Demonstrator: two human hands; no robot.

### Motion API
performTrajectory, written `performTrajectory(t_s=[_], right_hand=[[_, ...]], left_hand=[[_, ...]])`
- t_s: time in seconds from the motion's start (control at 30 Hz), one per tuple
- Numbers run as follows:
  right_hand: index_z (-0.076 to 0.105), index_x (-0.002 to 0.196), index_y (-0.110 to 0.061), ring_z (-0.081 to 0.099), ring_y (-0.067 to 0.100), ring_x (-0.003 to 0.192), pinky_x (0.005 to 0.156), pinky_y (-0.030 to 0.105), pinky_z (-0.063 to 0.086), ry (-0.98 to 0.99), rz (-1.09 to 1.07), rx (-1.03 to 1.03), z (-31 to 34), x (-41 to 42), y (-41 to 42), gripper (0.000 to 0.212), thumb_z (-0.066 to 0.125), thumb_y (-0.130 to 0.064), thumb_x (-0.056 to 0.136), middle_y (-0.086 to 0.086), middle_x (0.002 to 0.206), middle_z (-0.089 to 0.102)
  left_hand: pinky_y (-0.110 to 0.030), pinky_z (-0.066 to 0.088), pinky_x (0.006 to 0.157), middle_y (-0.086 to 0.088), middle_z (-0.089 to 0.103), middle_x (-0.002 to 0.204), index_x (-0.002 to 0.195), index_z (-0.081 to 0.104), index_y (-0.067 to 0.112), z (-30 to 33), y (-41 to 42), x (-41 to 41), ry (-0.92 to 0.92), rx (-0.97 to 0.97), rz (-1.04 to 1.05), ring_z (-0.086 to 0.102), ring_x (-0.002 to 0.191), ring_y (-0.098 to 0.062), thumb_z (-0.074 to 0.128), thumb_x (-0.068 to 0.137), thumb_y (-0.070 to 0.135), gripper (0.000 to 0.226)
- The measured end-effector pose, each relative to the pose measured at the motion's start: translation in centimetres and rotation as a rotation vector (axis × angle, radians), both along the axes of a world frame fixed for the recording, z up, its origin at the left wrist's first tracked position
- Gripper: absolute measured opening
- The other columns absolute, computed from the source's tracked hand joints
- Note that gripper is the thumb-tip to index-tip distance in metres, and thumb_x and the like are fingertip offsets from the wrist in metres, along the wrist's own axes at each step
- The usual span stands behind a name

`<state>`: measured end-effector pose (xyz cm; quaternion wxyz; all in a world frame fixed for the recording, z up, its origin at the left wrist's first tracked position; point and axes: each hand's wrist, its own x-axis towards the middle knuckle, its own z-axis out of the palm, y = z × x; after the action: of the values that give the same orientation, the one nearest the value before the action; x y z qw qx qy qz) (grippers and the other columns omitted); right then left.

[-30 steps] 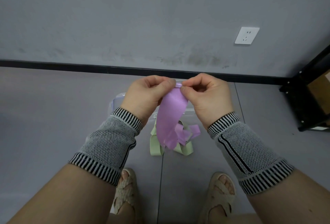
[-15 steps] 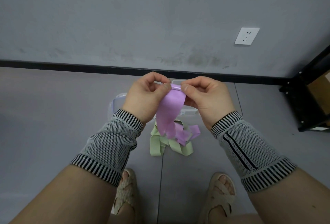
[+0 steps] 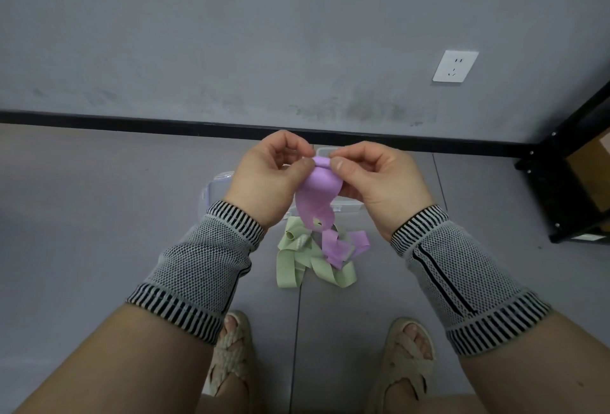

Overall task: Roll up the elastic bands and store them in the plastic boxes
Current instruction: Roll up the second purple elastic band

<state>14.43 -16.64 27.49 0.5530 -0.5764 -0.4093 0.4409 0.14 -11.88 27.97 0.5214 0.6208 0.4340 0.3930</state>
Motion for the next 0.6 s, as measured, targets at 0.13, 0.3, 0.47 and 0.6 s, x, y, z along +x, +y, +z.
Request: performTrajectory(t_s=[0.13, 0.3, 0.47, 0.6], right_hand=[[0.067, 0.078, -0.013, 0.068, 0.022, 0.075, 0.073, 0.039, 0.058, 0.02, -0.031, -0.007, -0.03, 0.07, 0.04, 0.014, 0.067, 0.0, 0.083, 0.016, 0.082, 0.071], [0.067, 0.077, -0.013, 0.067, 0.016, 0.069, 0.068, 0.032, 0.057, 0.049, -0.117, 0.036, -0.08, 0.22, 0.09, 0.016, 0.067, 0.002, 0.082, 0.006, 0.073, 0.07], [0.066, 0.072, -0.019, 0.064, 0.013, 0.072, 0.074, 0.032, 0.057, -0.042, -0.144, 0.069, -0.42, -0.05, 0.17, 0.024, 0.069, 0.004, 0.079, 0.0, 0.072, 0.068], [0.066, 0.069, -0.02, 0.062, 0.008, 0.069, 0.07, 0.022, 0.054, -0.081, -0.12, 0.095, -0.31, -0.37, 0.17, 0.027, 0.069, 0.006, 0.078, -0.003, 0.071, 0.067]], left_hand=[[-0.017, 0.045, 0.057, -0.002, 0.068, 0.079, 0.097, 0.056, 0.02, 0.17, -0.24, 0.08, 0.003, -0.065, 0.029, 0.057, 0.059, -0.004, 0.062, 0.086, 0.006, 0.02], [-0.014, 0.039, 0.044, -0.004, 0.069, 0.076, 0.102, 0.058, 0.018, 0.42, -0.54, 0.18, 0.09, -0.104, -0.024, 0.051, 0.045, -0.002, 0.064, 0.084, 0.006, 0.023], [-0.029, 0.052, 0.075, 0.0, 0.07, 0.072, 0.098, 0.062, 0.019, 0.19, -0.16, 0.06, -0.006, -0.161, -0.043, 0.064, 0.07, -0.011, 0.064, 0.083, 0.002, 0.023], [-0.015, 0.044, 0.058, 0.007, 0.063, 0.057, 0.092, 0.065, 0.013, 0.28, -0.24, 0.07, -0.032, -0.166, -0.017, 0.054, 0.051, 0.0, 0.063, 0.083, 0.001, 0.015]])
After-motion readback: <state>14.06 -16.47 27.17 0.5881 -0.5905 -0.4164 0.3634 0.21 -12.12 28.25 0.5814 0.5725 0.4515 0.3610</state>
